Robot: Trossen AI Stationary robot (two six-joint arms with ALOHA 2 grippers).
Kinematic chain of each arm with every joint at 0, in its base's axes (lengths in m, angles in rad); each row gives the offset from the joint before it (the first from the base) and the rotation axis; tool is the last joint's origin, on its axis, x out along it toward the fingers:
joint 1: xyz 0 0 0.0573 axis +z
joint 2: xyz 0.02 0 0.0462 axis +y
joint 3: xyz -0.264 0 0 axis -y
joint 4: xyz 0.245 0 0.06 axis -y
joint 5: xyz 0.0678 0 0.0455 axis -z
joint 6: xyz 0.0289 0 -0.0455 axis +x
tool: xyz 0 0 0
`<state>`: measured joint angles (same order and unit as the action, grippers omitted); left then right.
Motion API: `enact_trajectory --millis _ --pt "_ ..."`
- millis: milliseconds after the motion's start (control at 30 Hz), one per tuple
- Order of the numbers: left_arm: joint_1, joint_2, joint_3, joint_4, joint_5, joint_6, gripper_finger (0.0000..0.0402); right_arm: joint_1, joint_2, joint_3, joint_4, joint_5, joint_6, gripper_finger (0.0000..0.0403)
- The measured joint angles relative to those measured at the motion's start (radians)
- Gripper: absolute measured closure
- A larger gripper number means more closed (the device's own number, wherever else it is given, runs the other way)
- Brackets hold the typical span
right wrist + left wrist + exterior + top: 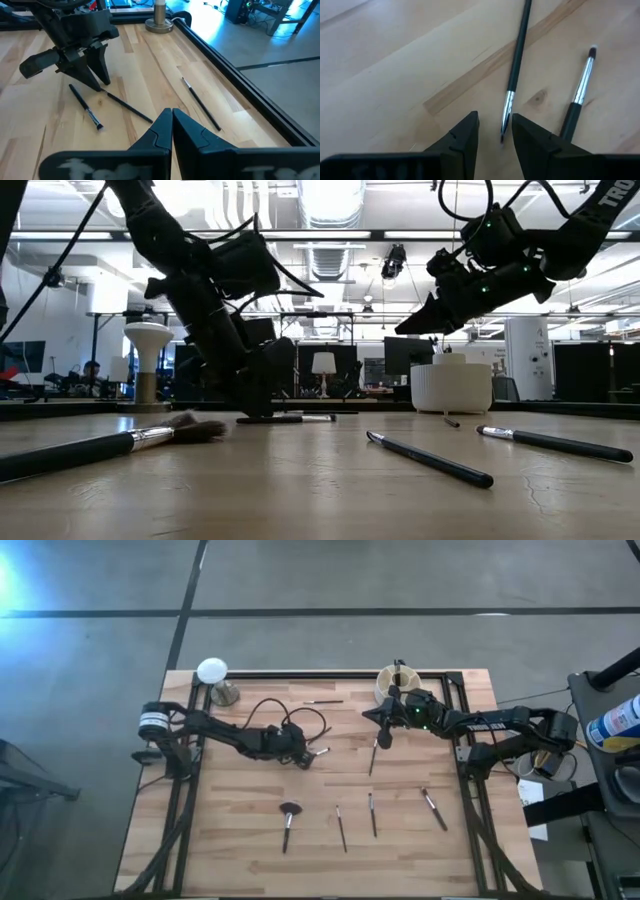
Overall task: Put items in baskets/containers
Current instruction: Put the black liner brush into the white pen organizer
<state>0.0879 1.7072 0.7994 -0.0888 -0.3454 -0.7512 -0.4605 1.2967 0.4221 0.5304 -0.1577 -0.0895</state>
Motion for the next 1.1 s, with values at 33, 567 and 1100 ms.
enact_trajectory --millis 33,567,1100 --pt "0.0 -0.001 0.0 -0.003 0.008 0.004 0.0282 0.0 0.0 0.0 0.0 0.0 0.0 0.0394" --pt "0.001 0.0 -0.018 -0.054 0.041 0.019 0.0385 0.0 0.0 0.0 0.0 0.0 0.0 0.0394" --pt "0.019 -0.109 -0.029 -0.085 0.136 0.189 0.0401 0.0 0.0 -0.001 0.005 0.0 0.02 0.0394"
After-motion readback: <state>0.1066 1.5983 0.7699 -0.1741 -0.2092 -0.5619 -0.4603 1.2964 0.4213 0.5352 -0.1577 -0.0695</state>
